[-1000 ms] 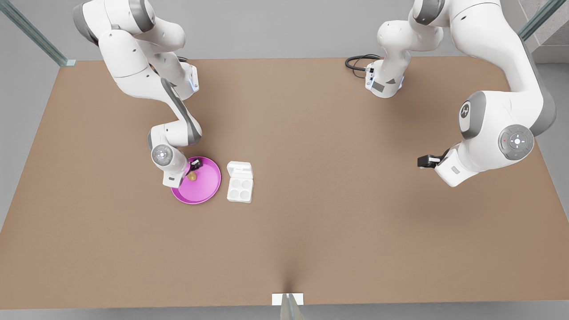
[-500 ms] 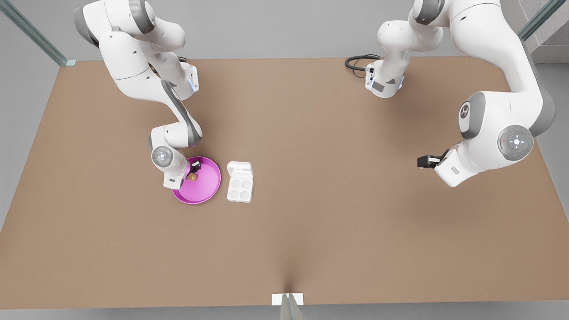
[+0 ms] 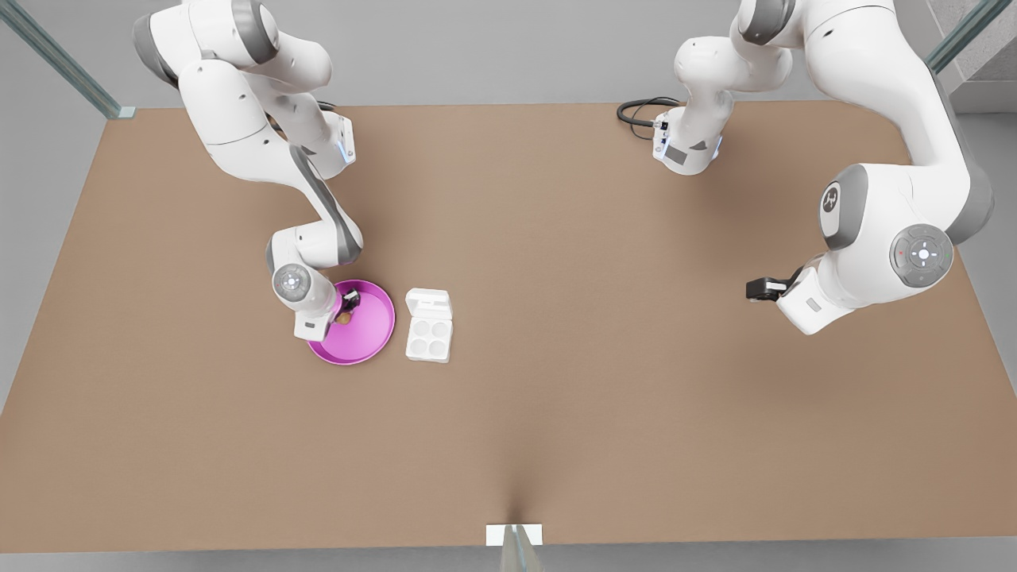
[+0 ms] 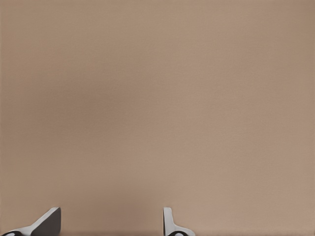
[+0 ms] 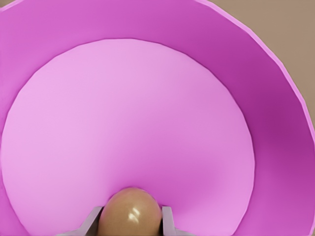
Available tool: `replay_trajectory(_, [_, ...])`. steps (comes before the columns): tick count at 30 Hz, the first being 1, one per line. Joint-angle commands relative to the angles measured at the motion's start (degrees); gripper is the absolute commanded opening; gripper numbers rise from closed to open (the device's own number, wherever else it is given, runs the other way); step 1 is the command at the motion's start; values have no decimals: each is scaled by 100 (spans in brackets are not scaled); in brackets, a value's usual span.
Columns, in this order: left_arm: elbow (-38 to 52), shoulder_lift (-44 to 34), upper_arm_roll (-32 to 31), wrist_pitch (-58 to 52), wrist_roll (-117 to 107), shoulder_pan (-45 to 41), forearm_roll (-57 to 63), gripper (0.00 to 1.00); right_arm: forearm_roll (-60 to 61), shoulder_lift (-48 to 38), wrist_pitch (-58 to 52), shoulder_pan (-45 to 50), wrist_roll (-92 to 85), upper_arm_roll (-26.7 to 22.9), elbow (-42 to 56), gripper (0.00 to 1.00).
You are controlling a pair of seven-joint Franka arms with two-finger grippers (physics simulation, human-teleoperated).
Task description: Pack egg into the box and close the box lid
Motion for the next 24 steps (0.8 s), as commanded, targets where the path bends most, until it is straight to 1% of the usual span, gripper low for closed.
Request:
replay_trajectory(1, [3, -5, 0, 2, 1, 3, 0, 100, 17, 3, 1, 3, -46, 0, 3, 55])
replay_trajectory(7, [3, -5, 0, 2, 1, -6, 0, 100, 17, 29, 44, -6, -46, 0, -5, 55])
replay_trajectory(13, [3, 4, 0, 10, 1, 3, 0, 100, 70, -235, -61, 3, -55, 0, 91, 56])
replay_trajectory(15, [3, 4, 0, 10, 1, -6, 0, 100, 88, -208, -70, 37, -20, 0, 284, 57])
replay_trajectory(17, [3, -5, 0, 10, 1, 3, 0, 100, 597, -112, -79, 380, 261, 0, 662, 57])
replay_trajectory(19, [3, -5, 0, 10, 1, -6, 0, 100, 1028, 108, -158, 828, 964, -9, 1189, 57])
replay_trajectory(22, [3, -5, 0, 2, 1, -6, 0, 100, 1072, 398, -140, 1514, 2002, -9, 1620, 57])
replay_trajectory(24, [3, -5, 0, 2, 1, -6, 0, 100, 1169, 486, -149, 1611, 2046, -9, 1735, 57])
